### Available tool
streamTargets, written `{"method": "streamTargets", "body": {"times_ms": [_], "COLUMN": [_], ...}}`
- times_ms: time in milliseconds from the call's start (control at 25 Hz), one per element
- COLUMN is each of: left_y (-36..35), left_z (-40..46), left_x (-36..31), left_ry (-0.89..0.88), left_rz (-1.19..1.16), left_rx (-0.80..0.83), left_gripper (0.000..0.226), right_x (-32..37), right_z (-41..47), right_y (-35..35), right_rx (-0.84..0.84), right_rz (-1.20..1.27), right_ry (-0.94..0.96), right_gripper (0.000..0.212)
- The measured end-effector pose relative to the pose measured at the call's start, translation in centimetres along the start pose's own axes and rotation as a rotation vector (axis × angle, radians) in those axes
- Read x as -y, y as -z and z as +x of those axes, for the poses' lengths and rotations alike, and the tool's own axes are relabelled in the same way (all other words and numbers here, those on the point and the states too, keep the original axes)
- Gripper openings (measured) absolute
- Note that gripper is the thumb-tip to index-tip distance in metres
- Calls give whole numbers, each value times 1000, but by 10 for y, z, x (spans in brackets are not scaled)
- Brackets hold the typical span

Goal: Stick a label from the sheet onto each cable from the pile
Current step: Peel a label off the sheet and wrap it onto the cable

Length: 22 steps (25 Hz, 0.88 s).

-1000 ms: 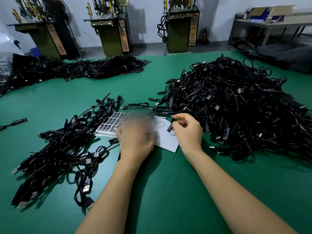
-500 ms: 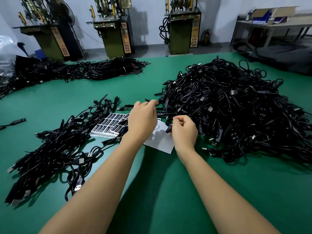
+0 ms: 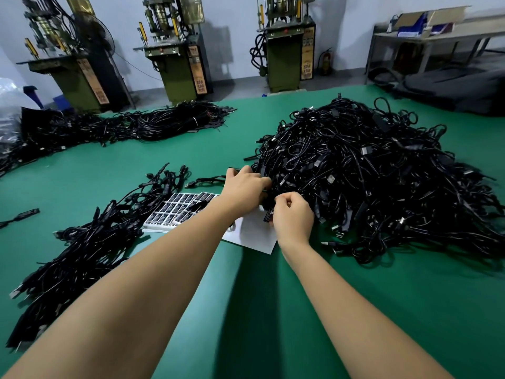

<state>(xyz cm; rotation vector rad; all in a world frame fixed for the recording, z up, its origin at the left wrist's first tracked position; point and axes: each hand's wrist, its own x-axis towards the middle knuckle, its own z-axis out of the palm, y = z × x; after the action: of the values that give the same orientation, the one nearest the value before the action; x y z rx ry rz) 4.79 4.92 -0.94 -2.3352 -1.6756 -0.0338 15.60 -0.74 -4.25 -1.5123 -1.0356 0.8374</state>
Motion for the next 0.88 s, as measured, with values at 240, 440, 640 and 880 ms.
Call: {"method": "streamTargets", "body": {"times_ms": [240,440,640,880], "left_y": [52,103,90,24], "left_z": [1,-32,-92,-125], "left_x": [5,38,45,7], "left_ry": [-7,233,539,624], "left_rz": [52,-15,-872,-1484], "left_rx": [-83,-41,1,-361], "left_gripper": [7,11,17,19], "right_x": [0,-2,0,1], "right_z": [0,-4,-4,-5], "right_y": [2,2,5,9], "right_rx": [59,78,64,228], "right_rz": [28,133,101,121], "right_ry": [-4,6,33,82], "right_gripper": [16,18,17,40]}}
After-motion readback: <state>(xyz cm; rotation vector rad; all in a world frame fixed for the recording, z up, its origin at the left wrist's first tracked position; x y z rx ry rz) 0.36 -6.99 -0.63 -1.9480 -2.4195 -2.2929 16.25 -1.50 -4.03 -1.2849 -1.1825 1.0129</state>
